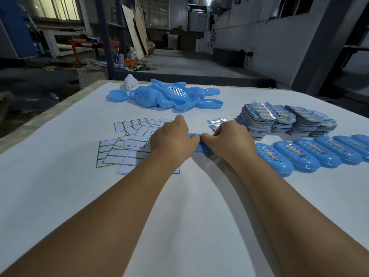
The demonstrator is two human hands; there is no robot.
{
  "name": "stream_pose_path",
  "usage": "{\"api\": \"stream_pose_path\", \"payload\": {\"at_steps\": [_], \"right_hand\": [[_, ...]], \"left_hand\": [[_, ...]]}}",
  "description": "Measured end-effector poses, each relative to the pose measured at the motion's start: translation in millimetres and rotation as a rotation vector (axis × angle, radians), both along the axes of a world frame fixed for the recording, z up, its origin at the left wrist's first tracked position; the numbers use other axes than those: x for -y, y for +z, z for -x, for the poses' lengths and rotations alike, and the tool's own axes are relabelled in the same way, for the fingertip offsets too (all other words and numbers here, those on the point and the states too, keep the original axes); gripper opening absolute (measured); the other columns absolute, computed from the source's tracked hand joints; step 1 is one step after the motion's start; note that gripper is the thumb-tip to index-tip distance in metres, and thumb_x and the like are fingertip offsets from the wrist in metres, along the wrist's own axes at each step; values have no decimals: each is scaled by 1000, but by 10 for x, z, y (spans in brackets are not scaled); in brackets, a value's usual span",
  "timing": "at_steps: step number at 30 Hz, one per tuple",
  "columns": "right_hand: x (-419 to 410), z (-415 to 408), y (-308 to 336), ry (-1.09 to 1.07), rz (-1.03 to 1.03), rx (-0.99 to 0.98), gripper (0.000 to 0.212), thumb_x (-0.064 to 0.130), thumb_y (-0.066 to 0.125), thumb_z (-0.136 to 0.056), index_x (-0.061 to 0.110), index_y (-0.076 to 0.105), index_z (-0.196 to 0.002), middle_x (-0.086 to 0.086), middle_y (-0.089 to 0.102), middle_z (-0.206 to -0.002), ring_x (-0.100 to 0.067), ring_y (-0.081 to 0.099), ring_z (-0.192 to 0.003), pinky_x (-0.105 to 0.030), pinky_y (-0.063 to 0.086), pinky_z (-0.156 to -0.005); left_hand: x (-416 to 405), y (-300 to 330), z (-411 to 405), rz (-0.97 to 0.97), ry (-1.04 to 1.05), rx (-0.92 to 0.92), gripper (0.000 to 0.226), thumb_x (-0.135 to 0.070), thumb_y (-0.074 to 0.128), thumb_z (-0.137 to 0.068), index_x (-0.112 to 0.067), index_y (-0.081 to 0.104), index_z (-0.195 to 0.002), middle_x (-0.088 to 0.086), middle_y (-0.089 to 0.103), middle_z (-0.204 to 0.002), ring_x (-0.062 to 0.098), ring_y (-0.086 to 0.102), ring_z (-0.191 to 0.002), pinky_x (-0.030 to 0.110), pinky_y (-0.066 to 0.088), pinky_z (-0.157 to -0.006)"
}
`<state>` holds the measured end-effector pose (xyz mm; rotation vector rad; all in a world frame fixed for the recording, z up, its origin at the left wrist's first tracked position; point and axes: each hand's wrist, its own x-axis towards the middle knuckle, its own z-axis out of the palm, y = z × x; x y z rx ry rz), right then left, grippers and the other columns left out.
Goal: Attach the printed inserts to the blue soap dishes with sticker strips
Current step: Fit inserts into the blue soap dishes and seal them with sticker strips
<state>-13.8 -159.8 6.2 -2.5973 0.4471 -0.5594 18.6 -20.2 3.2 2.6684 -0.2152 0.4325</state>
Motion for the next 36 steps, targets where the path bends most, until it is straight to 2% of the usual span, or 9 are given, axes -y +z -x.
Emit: {"api": "stream_pose_path", "payload": {"at_steps": [3, 5, 7, 10, 17, 21, 26, 31, 36], "right_hand": [[24, 8, -10, 40, 10, 38, 31, 48, 67, -79, 18, 63, -82, 6, 63, -80, -21, 61, -82, -32, 45, -63], [7, 15, -26, 182, -10, 74, 29, 44, 67, -83, 23, 64, -103, 7, 63, -99, -19, 58, -98, -34, 47, -79], [-35, 44, -33, 346, -13, 37, 43, 42, 64, -86, 26, 62, -126, 3, 64, -123, -19, 56, -118, -36, 46, -98], [-75, 109, 5, 451, 64, -32, 55, 44, 62, -85, 34, 56, -139, 6, 61, -139, -23, 52, -130, -42, 42, -108], [10, 374, 124, 358, 249, -161, 48, 61, 57, -82, 42, 61, -126, 9, 62, -122, -20, 59, -110, -35, 49, -86], [160, 469, 220, 236, 251, -263, 52, 69, 61, -73, 27, 67, -104, 7, 67, -102, -18, 62, -91, -35, 53, -79], [382, 500, 258, 117, 233, -293, 47, 54, 63, -74, 16, 73, -100, -2, 69, -93, -24, 63, -88, -36, 56, -80], [469, 472, 231, 68, 165, -240, 43, 38, 71, -77, 24, 64, -117, -1, 60, -124, -28, 56, -114, -37, 49, -90], [543, 456, 222, 88, 190, -226, 48, 8, 61, -82, 28, 61, -126, -3, 59, -129, -31, 53, -119, -37, 48, -96]], "left_hand": [[-25, 1, 1, 62, -6, -55, 40, -53, 62, -86, -22, 45, -106, -1, 54, -95, 25, 54, -89, 35, 43, -71], [-37, -1, 2, 92, -11, -62, 35, -51, 60, -88, -25, 43, -104, -1, 55, -97, 25, 55, -90, 35, 41, -72], [-50, -5, 1, 125, -9, -57, 27, -48, 54, -93, -26, 43, -104, -2, 55, -96, 25, 55, -89, 35, 40, -73], [-72, -11, -7, 174, -6, -72, 17, -41, 43, -98, -25, 45, -101, -3, 52, -89, 25, 53, -86, 36, 38, -72], [-112, -56, -17, 55, -23, -84, 36, -36, 31, -100, -18, 60, -113, 6, 66, -115, 26, 49, -89, 36, 40, -76], [-111, -77, -18, 68, -12, -88, 31, -39, 36, -98, -23, 61, -109, 2, 68, -112, 25, 52, -88, 35, 41, -76], [-121, -87, -23, 88, -17, -89, 25, -42, 39, -98, -27, 58, -105, -3, 68, -110, 23, 55, -87, 34, 40, -74], [-129, -105, -34, 88, -17, -87, 23, -45, 42, -98, -29, 58, -105, -3, 67, -111, 21, 51, -87, 33, 39, -74], [-125, -112, -39, 86, -18, -82, 21, -45, 44, -97, -30, 57, -106, -4, 67, -111, 19, 51, -86, 32, 38, -74]]}}
